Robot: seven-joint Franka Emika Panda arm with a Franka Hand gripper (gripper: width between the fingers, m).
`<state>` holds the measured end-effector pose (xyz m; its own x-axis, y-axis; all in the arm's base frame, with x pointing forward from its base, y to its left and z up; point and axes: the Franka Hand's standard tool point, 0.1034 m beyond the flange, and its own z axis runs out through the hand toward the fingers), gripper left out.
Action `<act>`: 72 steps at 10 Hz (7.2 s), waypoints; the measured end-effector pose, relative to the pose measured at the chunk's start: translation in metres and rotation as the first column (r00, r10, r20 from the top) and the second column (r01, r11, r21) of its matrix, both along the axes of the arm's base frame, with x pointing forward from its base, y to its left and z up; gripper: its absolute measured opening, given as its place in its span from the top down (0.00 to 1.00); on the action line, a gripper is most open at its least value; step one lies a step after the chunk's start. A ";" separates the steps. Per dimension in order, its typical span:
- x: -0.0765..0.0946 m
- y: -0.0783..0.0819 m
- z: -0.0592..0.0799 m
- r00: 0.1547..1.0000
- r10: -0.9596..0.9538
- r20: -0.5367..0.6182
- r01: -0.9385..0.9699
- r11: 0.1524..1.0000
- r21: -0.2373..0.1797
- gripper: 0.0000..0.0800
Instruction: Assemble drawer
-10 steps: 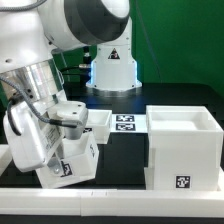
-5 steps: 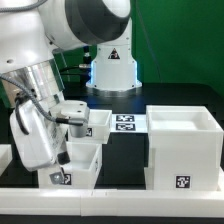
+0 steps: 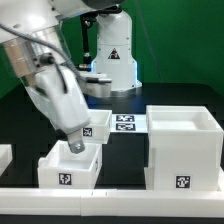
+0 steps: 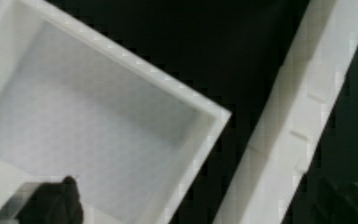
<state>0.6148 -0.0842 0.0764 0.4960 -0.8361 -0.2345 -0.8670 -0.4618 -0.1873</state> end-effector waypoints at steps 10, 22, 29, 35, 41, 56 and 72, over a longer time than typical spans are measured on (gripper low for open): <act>-0.023 -0.009 -0.002 0.420 0.886 0.197 -0.860 0.458 -0.224 0.19; -0.087 -0.017 -0.031 -0.785 0.619 0.032 -0.565 -0.693 -0.447 0.19; -0.101 -0.015 -0.068 -0.770 0.631 0.097 -0.605 -0.672 -0.428 0.19; -0.104 -0.017 -0.070 -0.757 0.646 0.104 -0.621 -0.660 -0.423 0.68; -0.077 0.020 -0.056 -0.803 0.595 0.042 -0.566 -0.738 -0.366 0.95; -0.065 0.071 -0.055 -0.823 0.568 0.015 -0.529 -0.757 -0.385 0.95; -0.071 0.086 -0.067 -0.867 0.498 -0.017 -0.457 -0.809 -0.371 0.95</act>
Offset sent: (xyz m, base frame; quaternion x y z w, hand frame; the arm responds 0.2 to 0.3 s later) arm -0.0158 -0.0074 0.0072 -0.0266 0.0001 -0.3510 0.9360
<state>0.5438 0.0019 0.0094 -0.0016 0.9965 0.0839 0.9999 0.0006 0.0119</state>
